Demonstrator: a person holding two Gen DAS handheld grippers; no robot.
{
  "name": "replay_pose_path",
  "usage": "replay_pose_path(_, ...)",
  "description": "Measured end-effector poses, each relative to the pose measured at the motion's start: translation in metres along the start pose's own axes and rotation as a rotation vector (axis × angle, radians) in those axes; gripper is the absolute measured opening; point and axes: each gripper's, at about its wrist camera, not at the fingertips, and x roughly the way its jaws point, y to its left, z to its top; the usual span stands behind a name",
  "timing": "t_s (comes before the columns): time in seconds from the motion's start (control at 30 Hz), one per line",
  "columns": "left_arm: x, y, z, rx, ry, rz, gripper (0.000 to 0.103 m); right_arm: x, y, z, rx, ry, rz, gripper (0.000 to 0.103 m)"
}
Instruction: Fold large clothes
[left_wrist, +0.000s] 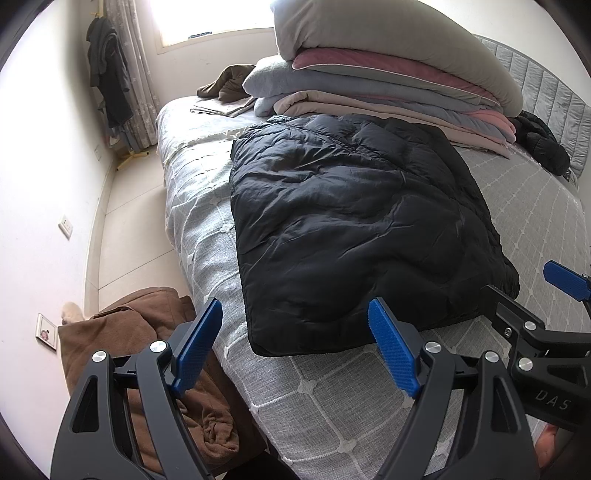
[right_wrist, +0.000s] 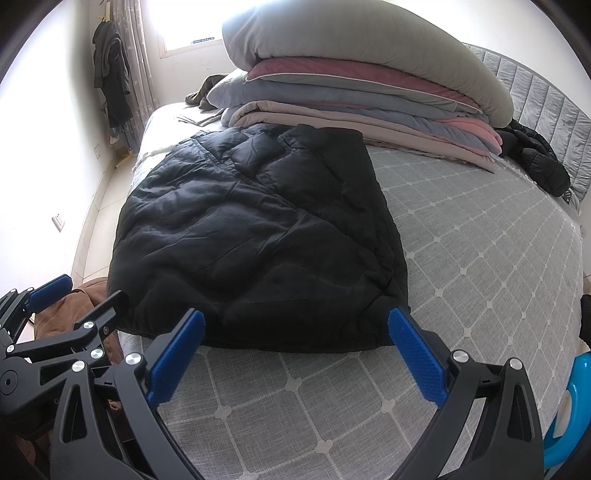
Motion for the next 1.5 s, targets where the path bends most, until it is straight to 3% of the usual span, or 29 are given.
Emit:
replay_pose_path(0.97,0.002,-0.007,0.002,0.017,0.019,-0.018,0.078,-0.006,-0.009,0.0,0.001,-0.014,-0.003,0.096)
replay_pose_path(1.07,0.0,-0.01,0.002,0.029,0.016,-0.054,0.078,-0.008,-0.017,0.001,0.02,-0.011,0.0,0.096)
replay_pose_path(1.17,0.002,-0.014,0.006,0.035,0.018,-0.057,0.092,-0.014,-0.029,-0.001,0.053,-0.028,-0.004,0.096)
replay_pose_path(1.5,-0.001,-0.026,0.014,0.012,-0.015,-0.104,0.093,-0.036,-0.082,-0.019,0.117,-0.064,-0.064,0.096)
